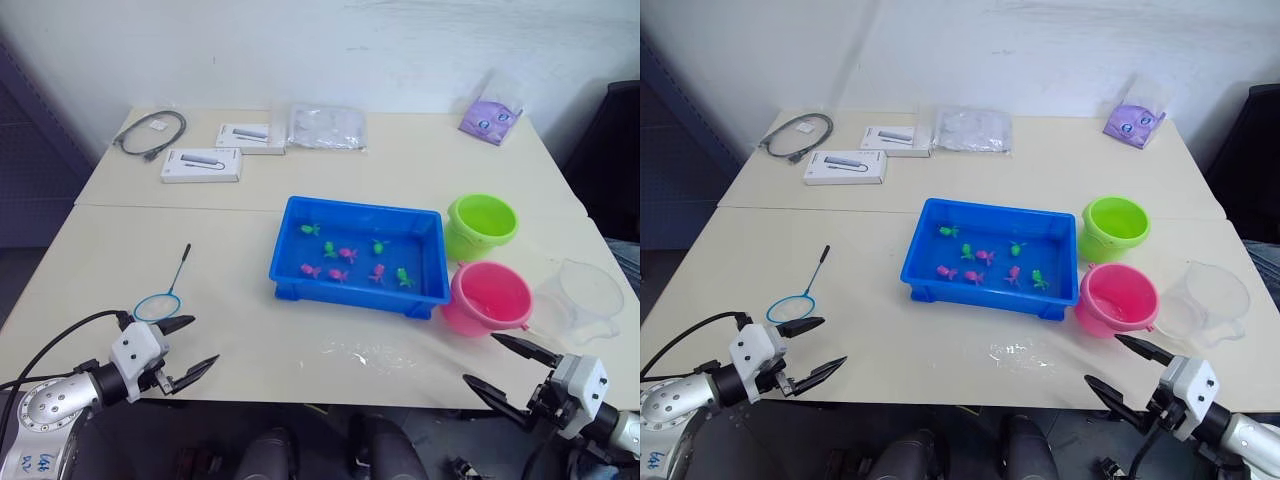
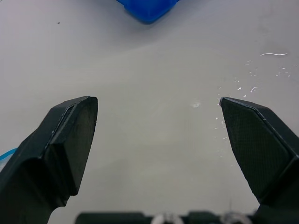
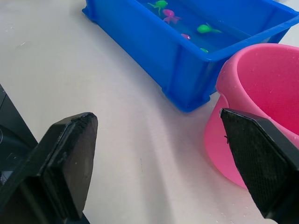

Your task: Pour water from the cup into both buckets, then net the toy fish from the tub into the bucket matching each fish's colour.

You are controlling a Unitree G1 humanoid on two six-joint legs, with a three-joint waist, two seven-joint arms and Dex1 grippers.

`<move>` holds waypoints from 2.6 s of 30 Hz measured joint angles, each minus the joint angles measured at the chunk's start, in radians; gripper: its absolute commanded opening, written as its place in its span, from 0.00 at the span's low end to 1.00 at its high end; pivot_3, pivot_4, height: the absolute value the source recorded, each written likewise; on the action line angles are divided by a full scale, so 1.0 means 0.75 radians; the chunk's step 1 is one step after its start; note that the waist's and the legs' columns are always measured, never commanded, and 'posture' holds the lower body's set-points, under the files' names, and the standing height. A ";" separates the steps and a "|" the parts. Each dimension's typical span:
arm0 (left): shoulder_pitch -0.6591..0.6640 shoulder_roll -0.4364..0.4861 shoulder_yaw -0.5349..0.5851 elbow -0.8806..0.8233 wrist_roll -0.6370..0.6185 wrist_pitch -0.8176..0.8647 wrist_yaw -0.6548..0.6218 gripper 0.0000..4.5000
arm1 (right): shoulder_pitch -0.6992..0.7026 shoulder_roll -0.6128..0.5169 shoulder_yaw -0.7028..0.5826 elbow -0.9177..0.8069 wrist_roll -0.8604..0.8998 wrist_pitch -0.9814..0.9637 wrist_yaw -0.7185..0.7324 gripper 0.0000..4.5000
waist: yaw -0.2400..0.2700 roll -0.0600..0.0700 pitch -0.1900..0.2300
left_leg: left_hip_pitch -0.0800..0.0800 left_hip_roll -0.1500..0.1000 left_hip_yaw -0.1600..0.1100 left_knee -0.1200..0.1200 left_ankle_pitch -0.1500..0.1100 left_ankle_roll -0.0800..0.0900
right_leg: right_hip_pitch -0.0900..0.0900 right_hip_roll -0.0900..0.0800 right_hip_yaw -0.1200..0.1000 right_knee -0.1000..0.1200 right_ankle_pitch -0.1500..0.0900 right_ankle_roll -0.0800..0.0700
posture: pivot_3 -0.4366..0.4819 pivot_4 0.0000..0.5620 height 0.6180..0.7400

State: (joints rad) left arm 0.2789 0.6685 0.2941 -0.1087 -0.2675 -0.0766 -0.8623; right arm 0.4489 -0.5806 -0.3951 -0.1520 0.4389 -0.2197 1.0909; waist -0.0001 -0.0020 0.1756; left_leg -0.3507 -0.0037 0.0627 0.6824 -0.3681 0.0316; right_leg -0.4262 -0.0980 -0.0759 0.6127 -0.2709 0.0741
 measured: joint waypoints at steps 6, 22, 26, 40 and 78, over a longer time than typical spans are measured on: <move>-0.107 0.036 -0.101 -0.068 -0.102 0.086 -0.147 1.00 | 0.141 0.121 -0.017 -0.306 0.038 0.105 -0.227 0.99 | 0.018 0.006 -0.002 | 0.000 0.000 -0.001 0.000 0.001 -0.002 | 0.000 0.000 -0.001 0.002 0.000 -0.001 | 0.48 0.27 1.00; -0.532 -0.109 -0.445 -0.346 -0.319 0.465 -0.174 1.00 | 0.414 0.546 -0.376 -0.335 0.179 0.267 -0.838 0.99 | -0.020 0.010 -0.007 | 0.005 0.000 0.001 -0.002 -0.001 0.002 | 0.000 0.001 0.007 0.007 -0.002 -0.003 | 0.48 0.27 1.00; -0.606 -0.143 -0.444 -0.320 -0.335 0.505 -0.150 1.00 | 0.201 0.522 -0.375 -0.259 0.186 0.395 -1.042 0.99 | -0.006 0.013 -0.007 | 0.006 0.000 0.001 -0.002 0.002 -0.002 | 0.000 0.001 0.007 0.010 -0.003 -0.005 | 0.48 0.27 1.00; -0.662 -0.143 -0.446 -0.313 -0.293 0.505 -0.138 1.00 | -0.154 0.360 -0.374 0.111 0.072 0.390 -1.103 0.99 | -0.004 0.013 -0.007 | 0.007 -0.001 0.004 -0.001 0.003 -0.002 | 0.000 0.004 0.008 0.011 -0.002 -0.004 | 0.48 0.27 1.00; -0.622 -0.190 -0.471 -0.364 -0.249 0.482 -0.022 1.00 | -0.684 0.279 -0.417 0.592 0.109 0.422 -1.300 0.58 | -0.007 0.013 -0.007 | 0.007 -0.001 0.006 -0.001 0.004 -0.002 | 0.000 0.004 0.010 0.012 -0.002 -0.003 | 0.48 0.27 1.00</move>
State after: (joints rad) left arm -0.1873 0.5262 -0.0588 -0.3814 -0.4543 0.2846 -0.8786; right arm -0.0639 -0.3715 -0.7076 0.2923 0.5205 0.0964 0.1158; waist -0.0054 0.0079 0.1701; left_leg -0.3452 -0.0042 0.0674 0.6816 -0.3652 0.0303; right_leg -0.4259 -0.0949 -0.0682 0.6215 -0.2722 0.0721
